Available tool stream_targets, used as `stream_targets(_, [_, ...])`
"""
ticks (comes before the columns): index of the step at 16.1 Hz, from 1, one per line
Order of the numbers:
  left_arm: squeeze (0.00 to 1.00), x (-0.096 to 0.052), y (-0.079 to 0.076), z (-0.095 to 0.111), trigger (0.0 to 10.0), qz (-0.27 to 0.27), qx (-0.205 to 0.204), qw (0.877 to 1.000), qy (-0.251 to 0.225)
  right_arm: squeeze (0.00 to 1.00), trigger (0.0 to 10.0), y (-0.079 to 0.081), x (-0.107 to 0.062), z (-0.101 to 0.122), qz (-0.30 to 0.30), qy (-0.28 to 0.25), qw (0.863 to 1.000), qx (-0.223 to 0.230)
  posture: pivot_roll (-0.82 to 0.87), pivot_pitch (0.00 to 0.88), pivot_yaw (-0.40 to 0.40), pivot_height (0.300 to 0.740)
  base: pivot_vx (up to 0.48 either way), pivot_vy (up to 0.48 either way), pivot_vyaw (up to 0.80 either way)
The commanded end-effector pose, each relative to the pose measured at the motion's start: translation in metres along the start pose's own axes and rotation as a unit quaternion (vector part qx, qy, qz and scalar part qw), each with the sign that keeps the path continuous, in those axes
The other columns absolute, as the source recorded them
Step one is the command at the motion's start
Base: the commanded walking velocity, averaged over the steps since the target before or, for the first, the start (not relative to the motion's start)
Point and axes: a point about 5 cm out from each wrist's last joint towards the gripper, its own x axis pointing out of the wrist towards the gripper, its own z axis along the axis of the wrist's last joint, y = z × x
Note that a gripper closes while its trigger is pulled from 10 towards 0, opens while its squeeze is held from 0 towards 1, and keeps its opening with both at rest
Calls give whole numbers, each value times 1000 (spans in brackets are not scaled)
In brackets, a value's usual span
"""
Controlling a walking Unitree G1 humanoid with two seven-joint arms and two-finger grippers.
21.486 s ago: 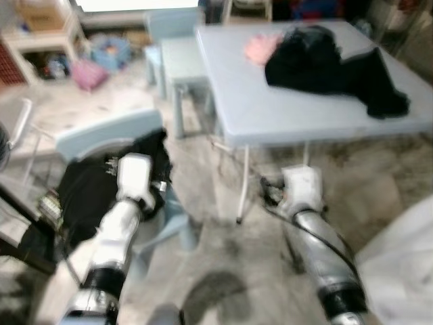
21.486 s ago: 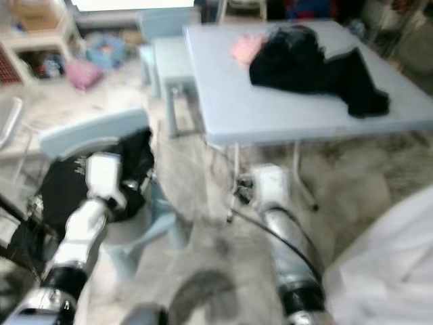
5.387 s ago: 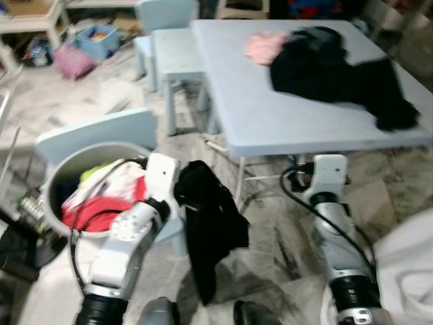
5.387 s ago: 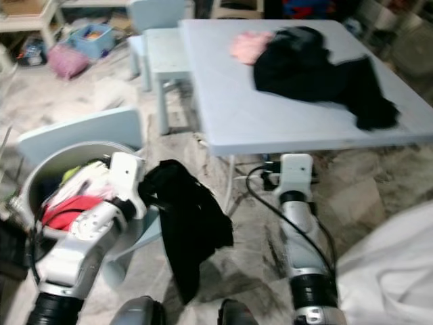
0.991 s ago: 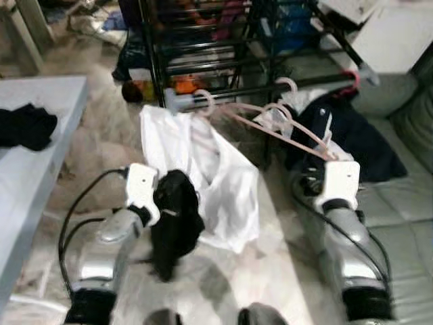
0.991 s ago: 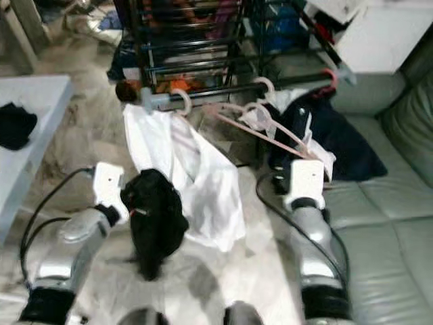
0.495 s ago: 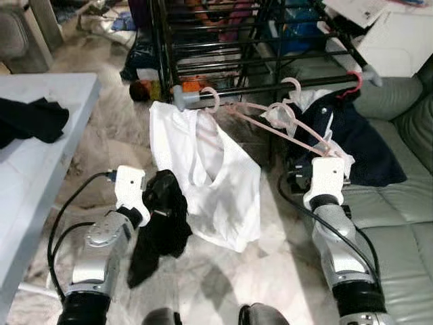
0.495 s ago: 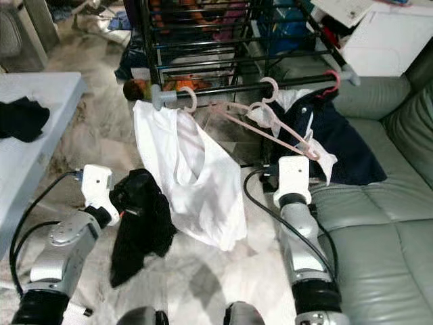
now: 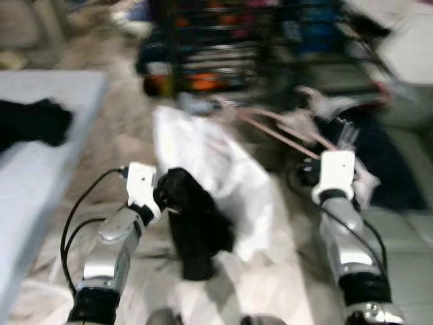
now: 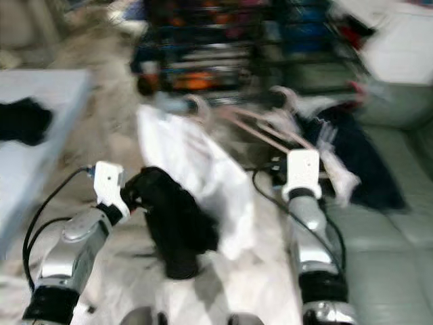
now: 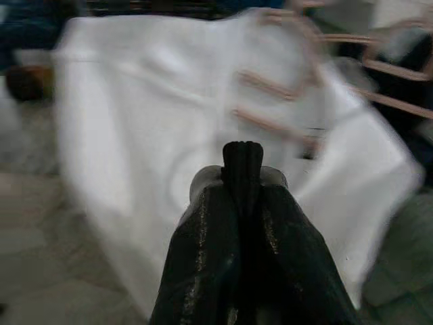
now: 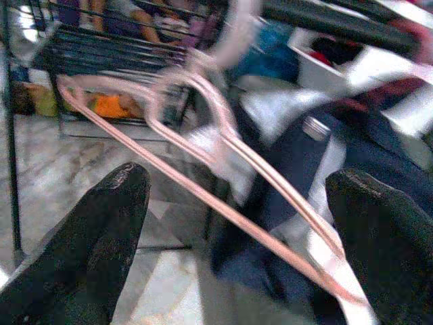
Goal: Hang hanger
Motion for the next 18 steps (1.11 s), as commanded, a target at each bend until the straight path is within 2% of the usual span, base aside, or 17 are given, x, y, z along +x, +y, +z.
stream_targets(1, [0,-2,8,5,10000,8,8,1000,-4,0,10000,8,1,3,8,-9,1000,1,-30,83,-6,740,352,322,0])
stream_targets(3, [0,-1,7,5,10000,9,18,1000,-4,0,10000,7,2,3,7,-10,1000,3,-30,84,-9,740,306,161,0])
stream_targets(10, [0,0,3,4,10000,-1,20,1000,-5,0,10000,3,0,3,-6,-21,1000,-15,-33,83,-9,740,0,0,0])
stream_targets(11, [0,1,3,4,10000,-1,21,1000,-5,0,10000,0,-2,3,-13,-25,999,-29,-33,83,-9,740,0,0,0])
stream_targets(13, [0,1,2,4,10000,-4,21,1000,-4,0,10000,-9,-1,-2,-37,-6,999,-35,-35,83,-7,740,0,0,-800])
stream_targets(16, [0,1,2,4,10000,-6,20,1000,-4,0,10000,-20,0,-1,-44,-12,998,-48,-38,83,-6,740,0,0,-733])
stream_targets(18, [0,2,2,5,10000,-7,21,1000,-4,0,10000,-29,3,-2,-42,-5,997,-63,-38,87,-6,740,0,0,0])
